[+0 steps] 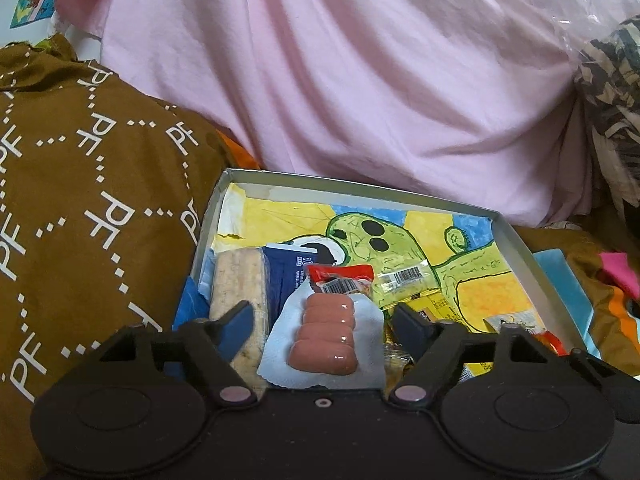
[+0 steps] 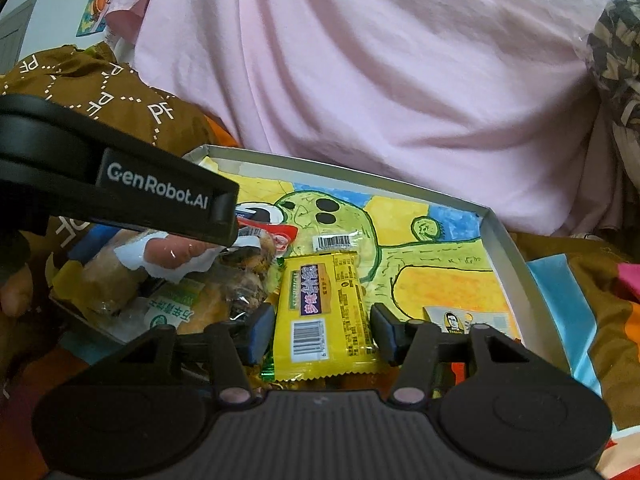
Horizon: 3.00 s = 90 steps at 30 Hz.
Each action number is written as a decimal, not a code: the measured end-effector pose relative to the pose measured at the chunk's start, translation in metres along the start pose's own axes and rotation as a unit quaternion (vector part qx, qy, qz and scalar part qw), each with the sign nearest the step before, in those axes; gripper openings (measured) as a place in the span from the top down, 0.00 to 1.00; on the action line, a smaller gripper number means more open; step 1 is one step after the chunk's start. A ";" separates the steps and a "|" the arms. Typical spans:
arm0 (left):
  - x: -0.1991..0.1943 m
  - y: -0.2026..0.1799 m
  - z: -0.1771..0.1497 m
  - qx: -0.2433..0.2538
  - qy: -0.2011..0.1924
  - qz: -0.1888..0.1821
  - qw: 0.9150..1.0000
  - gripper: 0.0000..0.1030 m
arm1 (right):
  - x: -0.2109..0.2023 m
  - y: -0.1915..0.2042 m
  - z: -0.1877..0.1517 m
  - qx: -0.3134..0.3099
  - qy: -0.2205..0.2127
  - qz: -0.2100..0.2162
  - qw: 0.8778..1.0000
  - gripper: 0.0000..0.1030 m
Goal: Organize snacks
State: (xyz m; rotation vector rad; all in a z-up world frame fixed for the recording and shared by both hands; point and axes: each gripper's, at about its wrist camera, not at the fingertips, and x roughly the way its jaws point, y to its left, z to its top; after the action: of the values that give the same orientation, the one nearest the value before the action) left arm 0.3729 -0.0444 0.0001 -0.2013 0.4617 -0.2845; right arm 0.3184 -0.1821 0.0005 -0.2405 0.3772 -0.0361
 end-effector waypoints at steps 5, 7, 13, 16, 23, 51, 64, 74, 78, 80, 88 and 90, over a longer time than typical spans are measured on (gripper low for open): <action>-0.006 0.005 0.004 -0.024 -0.009 -0.005 1.000 0.14 | -0.006 -0.003 0.002 0.013 -0.013 -0.003 1.000 0.18; -0.012 0.005 0.007 -0.030 -0.018 -0.004 0.999 0.13 | -0.011 -0.005 0.003 0.019 -0.019 -0.005 1.000 0.15; -0.041 0.003 0.019 -0.026 -0.057 0.018 0.998 0.01 | -0.033 -0.014 0.011 0.044 -0.040 -0.011 0.998 0.03; -0.059 0.004 0.025 -0.023 -0.070 0.034 0.997 0.01 | -0.050 -0.020 0.016 0.062 -0.053 -0.014 0.997 0.00; -0.104 0.002 0.029 -0.026 -0.089 0.063 0.994 0.01 | -0.090 -0.033 0.018 0.103 -0.071 -0.019 0.992 0.00; -0.234 -0.022 -0.044 0.016 -0.085 0.128 0.988 0.01 | -0.216 -0.038 -0.017 0.108 -0.101 -0.023 0.989 0.00; -0.267 -0.030 -0.067 0.022 -0.091 0.145 0.985 0.01 | -0.245 -0.039 -0.026 0.103 -0.105 -0.020 0.989 0.00; -0.281 -0.042 -0.089 0.046 -0.074 0.160 0.983 0.01 | -0.260 -0.042 -0.038 0.125 -0.083 0.002 0.989 0.00; -0.287 -0.044 -0.094 0.051 -0.073 0.162 0.983 0.01 | -0.264 -0.042 -0.044 0.126 -0.072 0.006 0.989 0.00; -0.288 -0.045 -0.096 0.055 -0.070 0.162 0.983 0.01 | -0.265 -0.041 -0.046 0.126 -0.066 0.009 0.990 0.00; -0.286 -0.050 -0.105 0.080 -0.045 0.173 0.981 0.01 | -0.262 -0.043 -0.055 0.143 -0.040 0.007 0.989 0.00; -0.285 -0.052 -0.106 0.086 -0.040 0.177 0.980 0.01 | -0.260 -0.045 -0.057 0.148 -0.032 0.002 0.989 0.00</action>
State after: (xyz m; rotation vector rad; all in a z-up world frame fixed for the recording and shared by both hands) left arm 0.0680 -0.0170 0.0365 0.0401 0.3824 0.0337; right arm 0.0562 -0.2175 0.0535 0.0521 0.3047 -0.0795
